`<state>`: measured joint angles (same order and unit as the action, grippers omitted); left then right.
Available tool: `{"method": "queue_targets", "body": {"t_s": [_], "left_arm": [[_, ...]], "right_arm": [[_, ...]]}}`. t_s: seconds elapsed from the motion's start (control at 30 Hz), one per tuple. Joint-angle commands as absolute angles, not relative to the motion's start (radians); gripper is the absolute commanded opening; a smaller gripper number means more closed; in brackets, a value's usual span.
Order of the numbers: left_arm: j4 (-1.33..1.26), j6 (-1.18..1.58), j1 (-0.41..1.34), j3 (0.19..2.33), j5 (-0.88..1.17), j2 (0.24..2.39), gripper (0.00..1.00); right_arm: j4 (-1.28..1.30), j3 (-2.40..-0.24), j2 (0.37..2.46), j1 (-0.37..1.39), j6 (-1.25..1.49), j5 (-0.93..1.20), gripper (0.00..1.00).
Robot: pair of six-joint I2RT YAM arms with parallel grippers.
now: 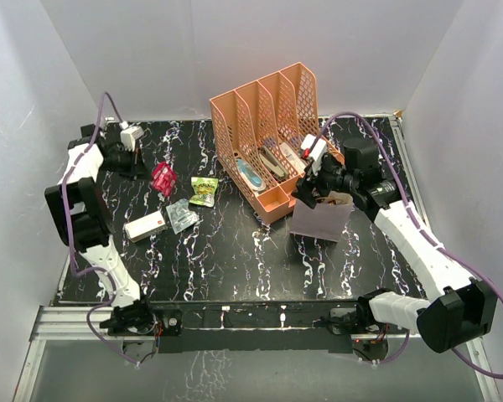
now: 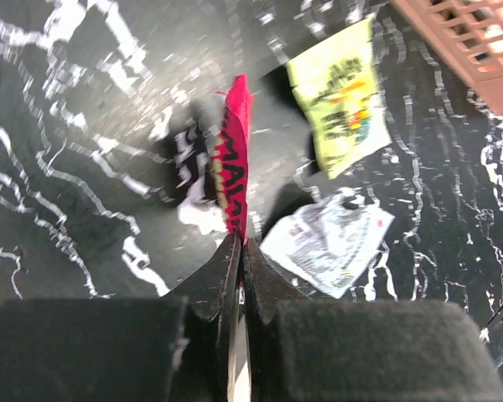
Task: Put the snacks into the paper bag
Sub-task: Pick up the snack from the center of the board, then place the snack in the paper bag.
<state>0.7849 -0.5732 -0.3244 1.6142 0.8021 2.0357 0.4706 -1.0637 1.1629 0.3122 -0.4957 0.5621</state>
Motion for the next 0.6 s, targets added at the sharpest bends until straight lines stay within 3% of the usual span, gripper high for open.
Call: {"method": "queue_targets", "body": {"t_s": [0.0, 0.33, 0.57], "left_arm": [[0.763, -0.579, -0.269, 1.592, 0.854, 1.841, 0.0], [0.719, -0.558, -0.156, 1.531, 0.877, 1.624, 0.0], [0.743, -0.546, 0.029, 1.53, 0.875, 1.528, 0.0]], "right_arm": [[0.476, -1.171, 1.182, 0.316, -0.519, 0.549, 0.79], [0.532, -1.301, 1.238, 0.318, -0.511, 0.634, 0.8], [0.51, -1.384, 1.302, 0.321, -0.475, 0.804, 0.8]]}}
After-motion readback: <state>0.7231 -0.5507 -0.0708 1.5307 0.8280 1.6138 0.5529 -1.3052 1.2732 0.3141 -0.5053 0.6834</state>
